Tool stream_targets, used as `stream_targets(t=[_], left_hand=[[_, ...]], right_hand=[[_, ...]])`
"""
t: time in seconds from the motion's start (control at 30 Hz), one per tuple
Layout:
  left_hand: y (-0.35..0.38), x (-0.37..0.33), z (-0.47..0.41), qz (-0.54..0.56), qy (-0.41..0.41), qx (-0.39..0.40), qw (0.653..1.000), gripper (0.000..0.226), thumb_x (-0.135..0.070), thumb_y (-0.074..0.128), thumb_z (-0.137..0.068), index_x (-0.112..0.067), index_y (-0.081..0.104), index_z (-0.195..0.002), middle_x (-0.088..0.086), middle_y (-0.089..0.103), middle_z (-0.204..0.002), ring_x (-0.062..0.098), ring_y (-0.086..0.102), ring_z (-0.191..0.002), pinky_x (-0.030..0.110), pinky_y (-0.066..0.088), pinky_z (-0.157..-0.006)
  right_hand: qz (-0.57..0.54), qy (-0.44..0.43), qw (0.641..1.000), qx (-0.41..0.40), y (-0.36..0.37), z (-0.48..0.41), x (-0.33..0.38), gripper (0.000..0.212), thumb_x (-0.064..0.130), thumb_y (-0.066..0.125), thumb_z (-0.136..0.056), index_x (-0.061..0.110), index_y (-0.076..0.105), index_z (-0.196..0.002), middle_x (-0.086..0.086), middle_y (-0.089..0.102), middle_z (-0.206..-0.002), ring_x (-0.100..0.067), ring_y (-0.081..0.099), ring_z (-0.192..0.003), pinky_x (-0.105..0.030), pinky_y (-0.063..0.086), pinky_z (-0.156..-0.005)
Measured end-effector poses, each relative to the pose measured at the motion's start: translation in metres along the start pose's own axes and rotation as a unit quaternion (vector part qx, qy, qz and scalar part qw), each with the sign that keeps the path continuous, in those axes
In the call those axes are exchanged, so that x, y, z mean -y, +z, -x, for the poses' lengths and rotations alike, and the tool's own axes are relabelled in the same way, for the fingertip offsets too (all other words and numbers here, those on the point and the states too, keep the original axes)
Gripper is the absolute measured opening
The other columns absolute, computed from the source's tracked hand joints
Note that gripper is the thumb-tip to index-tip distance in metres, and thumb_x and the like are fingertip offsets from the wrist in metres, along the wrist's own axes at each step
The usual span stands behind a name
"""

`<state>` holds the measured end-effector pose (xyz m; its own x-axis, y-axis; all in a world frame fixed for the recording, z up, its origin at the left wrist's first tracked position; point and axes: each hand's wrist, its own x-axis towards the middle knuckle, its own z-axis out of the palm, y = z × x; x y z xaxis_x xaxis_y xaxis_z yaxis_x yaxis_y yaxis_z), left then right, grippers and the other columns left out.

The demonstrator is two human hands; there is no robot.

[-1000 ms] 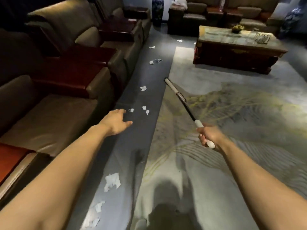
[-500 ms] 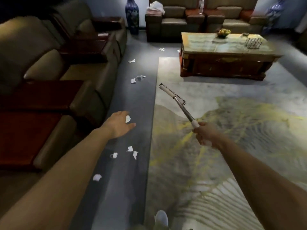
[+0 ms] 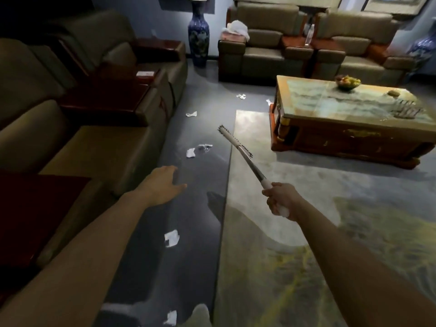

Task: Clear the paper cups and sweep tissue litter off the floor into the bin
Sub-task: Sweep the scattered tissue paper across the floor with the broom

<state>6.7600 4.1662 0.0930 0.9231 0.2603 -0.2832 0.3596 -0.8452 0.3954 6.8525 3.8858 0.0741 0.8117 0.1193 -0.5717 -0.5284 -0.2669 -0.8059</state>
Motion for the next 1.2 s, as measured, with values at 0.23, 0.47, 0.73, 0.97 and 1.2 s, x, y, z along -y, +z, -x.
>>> stream_targets(t=[0.23, 0.47, 0.73, 0.97, 1.2], left_hand=[[-0.070, -0.039, -0.259, -0.005, 0.030, -0.001, 1.000, 0.064, -0.040, 0.058, -0.090, -0.012, 0.035, -0.143, 0.009, 0.038, -0.146, 0.025, 0.035, -0.134, 0.032, 0.031, -0.106], [-0.119, -0.088, -0.520, -0.026, 0.041, 0.006, 0.999, 0.065, -0.042, 0.057, -0.090, -0.009, 0.035, -0.141, 0.009, 0.036, -0.147, 0.023, 0.031, -0.137, 0.034, 0.029, -0.110], [-0.190, -0.107, -0.786, -0.020, 0.019, 0.007, 1.000, 0.068, -0.039, 0.058, -0.089, -0.009, 0.032, -0.144, 0.011, 0.034, -0.149, 0.025, 0.031, -0.137, 0.034, 0.027, -0.112], [-0.252, -0.120, -1.053, -0.023, 0.053, -0.005, 0.998, 0.069, -0.041, 0.058, -0.089, -0.008, 0.032, -0.144, 0.011, 0.034, -0.149, 0.026, 0.033, -0.136, 0.036, 0.028, -0.112], [-0.322, -0.182, -1.275, -0.054, 0.096, 0.016, 0.994, 0.066, -0.040, 0.056, -0.092, -0.011, 0.030, -0.145, 0.010, 0.034, -0.149, 0.027, 0.032, -0.137, 0.039, 0.029, -0.113]], right_hand=[[0.047, -0.010, 0.999, -0.005, -0.002, -0.200, 0.142, 0.059, -0.001, 0.054, -0.092, 0.009, 0.033, -0.146, -0.013, 0.049, -0.075, -0.015, 0.040, -0.052, -0.019, 0.035, -0.035], [0.041, 0.011, 0.999, 0.004, -0.007, -0.429, 0.297, 0.053, -0.004, 0.052, -0.093, 0.006, 0.037, -0.143, -0.012, 0.043, -0.078, -0.014, 0.036, -0.055, -0.020, 0.032, -0.041], [0.014, 0.012, 1.000, -0.004, 0.005, -0.651, 0.465, 0.048, -0.004, 0.051, -0.093, 0.004, 0.039, -0.139, -0.009, 0.040, -0.074, -0.013, 0.035, -0.053, -0.020, 0.029, -0.040], [0.004, 0.006, 1.000, -0.025, 0.025, -0.868, 0.602, 0.015, -0.004, 0.047, -0.095, 0.010, 0.048, -0.088, -0.008, 0.039, -0.066, -0.012, 0.035, -0.050, -0.017, 0.030, -0.037], [-0.108, 0.023, 0.992, -0.067, 0.007, -1.032, 0.734, 0.008, 0.000, 0.044, -0.097, 0.004, 0.051, -0.094, -0.006, 0.040, -0.065, -0.008, 0.037, -0.044, -0.012, 0.031, -0.034]])
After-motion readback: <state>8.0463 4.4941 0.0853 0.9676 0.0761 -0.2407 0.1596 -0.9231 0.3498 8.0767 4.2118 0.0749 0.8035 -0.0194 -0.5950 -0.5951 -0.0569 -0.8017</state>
